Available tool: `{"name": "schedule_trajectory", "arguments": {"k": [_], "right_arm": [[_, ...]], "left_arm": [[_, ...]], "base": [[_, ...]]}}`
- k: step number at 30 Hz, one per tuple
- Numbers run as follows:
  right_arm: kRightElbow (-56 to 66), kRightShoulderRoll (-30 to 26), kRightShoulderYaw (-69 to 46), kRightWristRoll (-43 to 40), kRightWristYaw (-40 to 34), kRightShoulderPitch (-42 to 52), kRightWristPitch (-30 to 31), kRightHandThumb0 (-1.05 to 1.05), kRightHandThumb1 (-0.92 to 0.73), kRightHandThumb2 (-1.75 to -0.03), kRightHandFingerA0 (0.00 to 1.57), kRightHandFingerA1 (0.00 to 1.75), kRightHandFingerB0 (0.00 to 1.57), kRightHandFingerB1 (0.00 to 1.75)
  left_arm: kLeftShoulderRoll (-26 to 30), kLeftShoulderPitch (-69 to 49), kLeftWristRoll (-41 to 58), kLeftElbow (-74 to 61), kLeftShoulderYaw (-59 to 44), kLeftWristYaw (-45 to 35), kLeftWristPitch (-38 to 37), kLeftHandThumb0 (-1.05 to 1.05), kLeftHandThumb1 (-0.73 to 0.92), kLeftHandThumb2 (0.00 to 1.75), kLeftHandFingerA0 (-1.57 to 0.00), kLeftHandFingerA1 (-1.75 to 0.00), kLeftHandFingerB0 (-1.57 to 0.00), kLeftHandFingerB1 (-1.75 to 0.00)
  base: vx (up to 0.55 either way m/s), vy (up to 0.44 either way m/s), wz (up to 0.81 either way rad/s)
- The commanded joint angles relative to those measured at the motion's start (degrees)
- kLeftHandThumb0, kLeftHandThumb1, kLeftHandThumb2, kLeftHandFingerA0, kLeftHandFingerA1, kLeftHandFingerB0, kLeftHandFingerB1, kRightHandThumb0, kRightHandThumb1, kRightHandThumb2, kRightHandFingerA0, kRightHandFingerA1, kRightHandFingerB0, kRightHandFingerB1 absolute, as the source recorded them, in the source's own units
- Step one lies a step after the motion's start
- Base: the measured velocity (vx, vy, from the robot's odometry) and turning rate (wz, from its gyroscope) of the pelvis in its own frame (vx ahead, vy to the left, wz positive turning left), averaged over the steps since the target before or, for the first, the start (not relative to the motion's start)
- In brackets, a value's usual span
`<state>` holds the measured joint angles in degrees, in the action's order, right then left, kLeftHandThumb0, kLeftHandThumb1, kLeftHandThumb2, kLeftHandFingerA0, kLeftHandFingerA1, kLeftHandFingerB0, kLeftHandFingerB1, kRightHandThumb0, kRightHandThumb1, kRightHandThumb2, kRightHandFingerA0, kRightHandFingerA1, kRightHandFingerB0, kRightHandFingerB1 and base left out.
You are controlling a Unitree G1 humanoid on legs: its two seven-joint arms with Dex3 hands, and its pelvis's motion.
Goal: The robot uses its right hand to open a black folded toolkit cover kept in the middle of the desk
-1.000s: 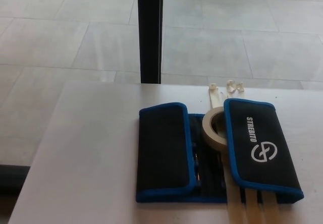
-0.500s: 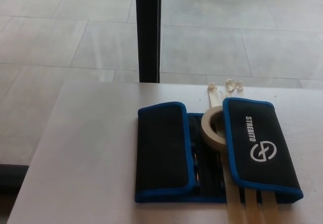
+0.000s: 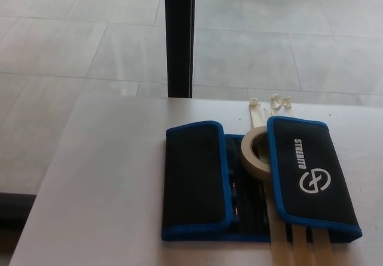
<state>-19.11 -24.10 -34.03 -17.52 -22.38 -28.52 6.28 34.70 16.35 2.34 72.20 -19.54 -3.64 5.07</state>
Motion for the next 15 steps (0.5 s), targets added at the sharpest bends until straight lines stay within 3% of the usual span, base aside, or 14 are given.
{"name": "schedule_trajectory", "arguments": {"k": [1,2,3,4,5,6,7,8,9,10,12,14,15], "right_arm": [[18.0,4.0,23.8,8.7,15.3,15.0,-0.7,-0.58,-0.67,-0.61,0.44,0.49,0.30,0.35],[18.2,3.4,26.5,11.6,15.2,16.2,-1.9,-0.60,-0.68,-0.61,0.46,0.46,0.35,0.34],[17.8,2.8,28.7,13.0,16.1,17.0,-3.7,-0.63,-0.68,-0.61,0.46,0.46,0.35,0.34],[17.9,2.6,29.1,13.0,16.0,17.3,-3.8,-0.63,-0.68,-0.61,0.46,0.46,0.35,0.34],[17.7,2.0,31.2,15.2,16.0,18.0,-5.1,-0.63,-0.68,-0.61,0.47,0.47,0.35,0.33],[17.2,1.6,33.4,16.6,16.9,18.4,-6.6,-0.62,-0.66,-0.60,0.46,0.45,0.36,0.33],[16.8,1.3,35.3,17.1,18.2,18.7,-8.3,-0.64,-0.65,-0.60,0.44,0.46,0.35,0.33],[16.4,1.0,36.5,17.7,18.4,18.9,-9.4,-0.63,-0.63,-0.60,0.46,0.46,0.37,0.34],[16.1,0.1,38.3,19.3,18.8,19.1,-10.5,-0.62,-0.64,-0.60,0.45,0.46,0.36,0.34],[15.8,-0.4,39.4,20.1,18.6,19.1,-11.0,-0.62,-0.63,-0.60,0.44,0.46,0.38,0.34],[14.6,-1.8,42.1,23.6,17.6,18.8,-12.7,-0.65,-0.66,-0.60,0.40,0.49,0.38,0.32],[14.3,-3.7,44.9,26.4,17.9,18.6,-12.8,-0.63,-0.66,-0.60,0.35,0.51,0.38,0.33],[14.3,-4.3,45.8,26.6,18.7,18.5,-12.6,-0.62,-0.66,-0.61,0.31,0.52,0.37,0.33]], "left_arm": [[0.7,0.3,1.0,0.7,-0.4,0.5,0.3,-1.05,0.36,1.25,-0.46,-1.33,-0.38,-1.32],[0.6,0.3,1.5,0.6,-0.9,0.2,0.5,-1.05,0.35,1.24,-0.46,-1.33,-0.34,-1.31],[0.6,0.2,1.5,0.6,-0.9,-0.1,0.0,-0.94,0.01,1.15,-0.43,-1.09,-0.27,-1.00],[0.6,0.2,1.5,0.6,-0.8,-0.1,0.0,-0.94,0.01,1.15,-0.43,-1.09,-0.27,-1.00],[0.7,0.2,1.4,0.5,-0.7,-0.4,-0.2,-1.05,-0.03,1.17,-0.38,-1.12,-0.38,-1.12],[0.7,0.4,1.0,0.6,-0.4,0.1,-0.2,-1.05,0.36,1.25,-0.49,-1.36,-0.49,-1.43],[0.8,0.5,0.9,0.6,-0.2,0.3,-0.1,-1.05,0.32,1.34,-0.53,-1.19,-0.58,-1.23],[0.7,0.3,0.8,0.7,-0.2,0.3,-0.5,-1.05,0.38,1.20,-0.48,-1.30,-0.46,-1.35],[0.7,0.4,1.4,0.9,-0.8,-0.1,-0.3,-1.05,0.37,1.21,-0.41,-1.27,-0.40,-1.32],[0.8,0.4,1.4,0.9,-0.8,-0.2,-0.2,-1.05,0.36,1.23,-0.41,-1.29,-0.39,-1.36],[0.8,0.5,1.6,0.9,-0.9,-0.5,0.0,-1.05,0.37,1.21,-0.41,-1.29,-0.28,-1.29],[0.9,0.4,1.3,0.6,-0.5,-0.6,0.1,-1.05,0.35,1.25,-0.45,-1.32,-0.36,-1.37],[0.9,0.4,1.1,0.3,-0.3,-0.4,0.3,-1.05,0.36,1.25,-0.43,-1.33,-0.54,-1.42]], "base": [[0.00,0.000,0.00],[0.00,0.000,0.00],[0.00,0.000,0.00],[0.00,0.000,0.00],[0.00,0.000,0.00],[0.00,0.000,0.00],[0.00,0.000,0.00],[0.00,0.000,0.00],[0.00,0.000,0.00],[0.00,0.000,0.00],[0.00,0.000,0.00],[0.00,0.000,0.00],[0.00,0.000,0.00]]}}
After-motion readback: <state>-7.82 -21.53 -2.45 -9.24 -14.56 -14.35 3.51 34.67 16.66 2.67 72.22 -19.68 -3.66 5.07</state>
